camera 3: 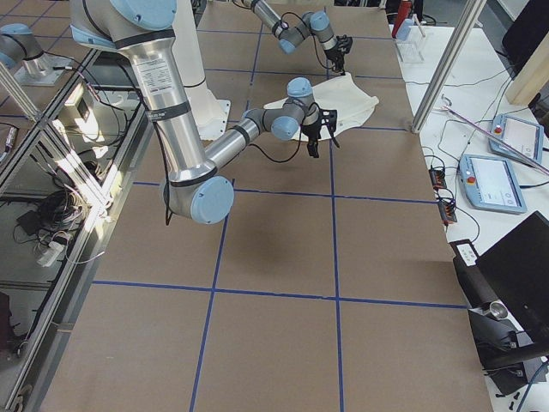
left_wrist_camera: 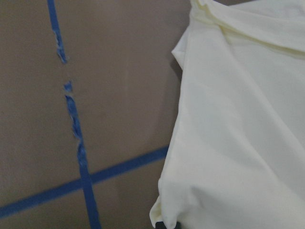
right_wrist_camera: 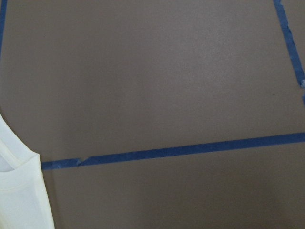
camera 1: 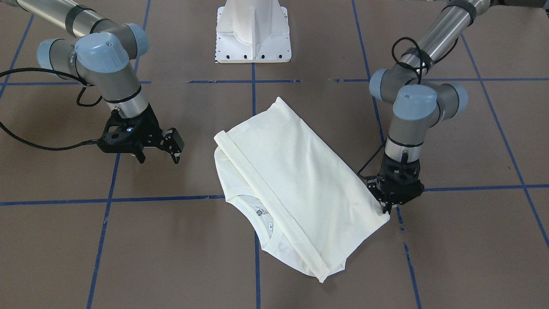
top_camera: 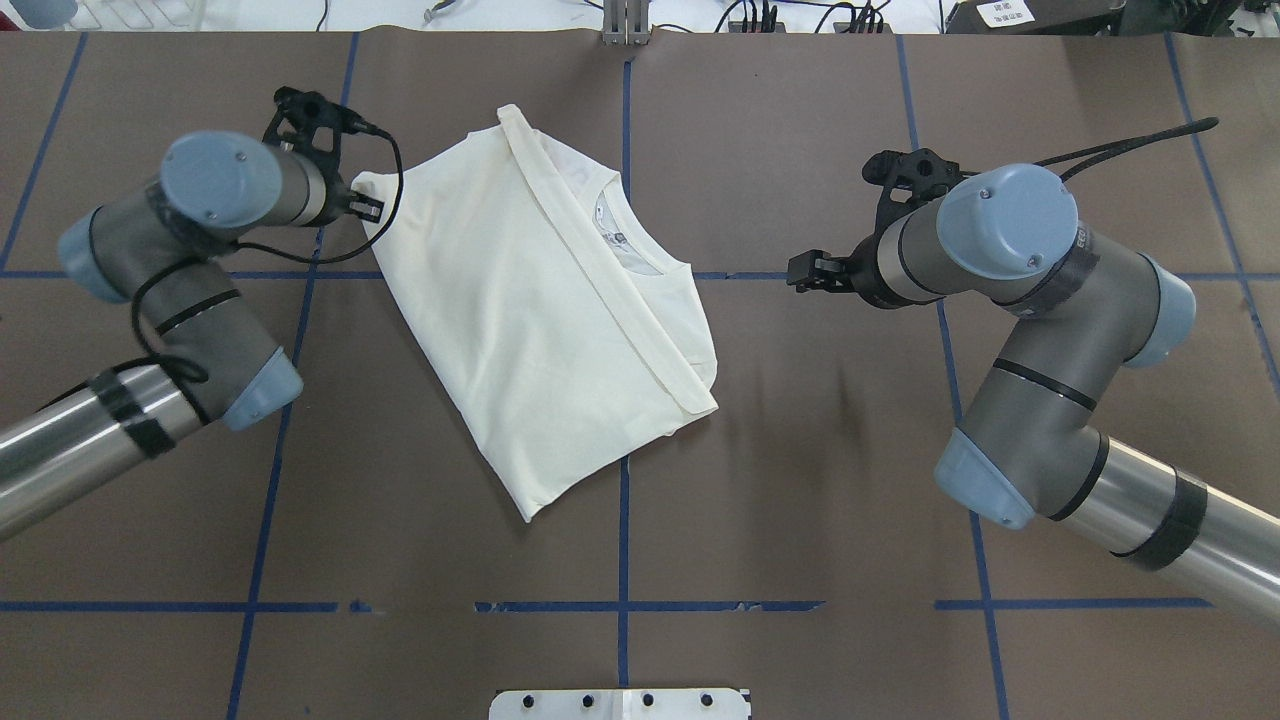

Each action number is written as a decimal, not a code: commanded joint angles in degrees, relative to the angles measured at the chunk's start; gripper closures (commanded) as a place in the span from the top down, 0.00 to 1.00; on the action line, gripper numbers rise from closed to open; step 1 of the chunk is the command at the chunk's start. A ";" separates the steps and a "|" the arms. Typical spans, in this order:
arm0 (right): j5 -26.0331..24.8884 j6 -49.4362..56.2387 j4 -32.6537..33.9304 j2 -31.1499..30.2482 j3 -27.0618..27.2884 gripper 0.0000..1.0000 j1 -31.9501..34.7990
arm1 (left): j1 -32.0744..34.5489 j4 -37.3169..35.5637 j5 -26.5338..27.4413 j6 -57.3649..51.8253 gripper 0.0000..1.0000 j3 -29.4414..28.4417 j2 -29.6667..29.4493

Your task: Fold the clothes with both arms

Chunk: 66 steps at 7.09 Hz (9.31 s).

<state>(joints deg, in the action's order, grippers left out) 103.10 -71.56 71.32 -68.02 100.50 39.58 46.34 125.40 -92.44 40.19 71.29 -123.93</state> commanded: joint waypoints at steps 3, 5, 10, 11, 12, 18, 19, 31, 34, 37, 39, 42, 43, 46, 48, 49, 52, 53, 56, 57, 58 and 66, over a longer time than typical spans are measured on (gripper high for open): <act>0.09 -1.20 0.22 0.16 1.45 1.00 -0.29 | 1.38 8.70 0.07 3.93 0.00 -26.02 -20.65; -0.78 -2.69 0.22 1.22 0.75 1.00 -1.86 | 1.65 9.68 -0.36 3.50 0.99 -25.16 -18.99; -12.65 -27.38 8.90 20.81 -13.76 0.74 -11.26 | 2.97 16.52 -8.89 -1.26 1.00 -9.86 -5.55; -13.35 -27.49 9.45 20.65 -13.84 0.70 -12.15 | 2.97 16.71 -8.89 -0.91 1.00 -9.77 -5.53; -13.45 -27.58 10.76 20.38 -13.84 0.60 -12.85 | 2.88 16.72 -8.89 -0.73 1.00 -9.77 -5.53; -15.20 -27.40 11.74 19.50 -14.37 0.55 -14.88 | 2.88 16.72 -8.89 -0.64 1.00 -9.77 -5.36; -15.20 -27.49 11.74 19.50 -14.37 0.55 -15.05 | 2.88 16.72 -8.89 -0.64 1.00 -9.77 -5.36; -16.61 -27.58 12.17 10.51 -2.85 0.00 -15.93 | 2.88 16.63 -8.81 -0.64 1.00 -9.42 -5.36; -24.49 -32.20 15.87 -5.33 15.30 0.00 -26.70 | 2.79 16.63 -8.89 -0.55 1.00 -8.98 -5.36; -29.07 -32.33 16.91 -7.91 16.04 0.99 -30.95 | 2.70 16.54 -8.89 -0.55 1.00 -8.63 -5.36; -29.62 -22.54 17.27 -7.40 17.52 1.00 -31.75 | 2.53 15.93 -8.89 -0.55 1.00 -6.52 -4.31; -36.53 -12.05 16.84 -5.38 16.83 1.00 -37.26 | 2.44 16.01 -8.89 -0.55 1.00 -6.52 -4.13; -39.00 -11.93 16.66 -5.46 15.70 1.00 -39.38 | 2.44 16.01 -8.89 -0.47 1.00 -6.43 -3.95; -43.06 -9.14 16.75 -4.41 14.72 0.46 -40.89 | 2.44 16.36 -8.89 -0.55 1.00 -6.34 -3.52; -44.21 -4.12 16.66 -4.23 13.76 0.37 -40.81 | 2.44 16.45 -8.89 -0.55 1.00 -6.34 -3.42; -44.21 -4.11 16.66 -4.23 13.58 0.38 -40.89 | 2.44 16.45 -8.89 -0.55 1.00 -6.34 -3.42; -44.21 -4.20 16.66 -4.14 13.49 0.24 -40.89 | 2.44 16.45 -8.89 -0.55 1.00 -6.43 -3.42; -44.21 -4.20 16.66 -4.14 13.40 0.10 -40.98 | 2.44 16.45 -8.89 -0.55 1.00 -6.34 -3.42; -44.30 -5.17 16.66 -4.05 13.75 0.00 -41.16 | 2.44 16.54 -8.89 -0.55 1.00 -6.34 -3.42; -44.21 -5.25 16.75 -4.14 14.97 0.00 -40.72 | 2.44 16.54 -8.89 -0.55 1.00 -6.34 -3.42; -44.21 -5.25 16.75 -4.84 15.42 0.00 -40.37 | 2.44 16.54 -8.89 -0.55 1.00 -6.34 -3.42; -43.95 -18.70 16.75 -11.44 16.82 1.00 -41.51 | 2.26 16.72 -8.89 -0.46 1.00 -6.17 -3.25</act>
<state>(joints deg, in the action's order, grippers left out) 58.90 -89.52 88.12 -79.55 116.90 -1.84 48.64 142.12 -101.34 39.69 65.01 -127.26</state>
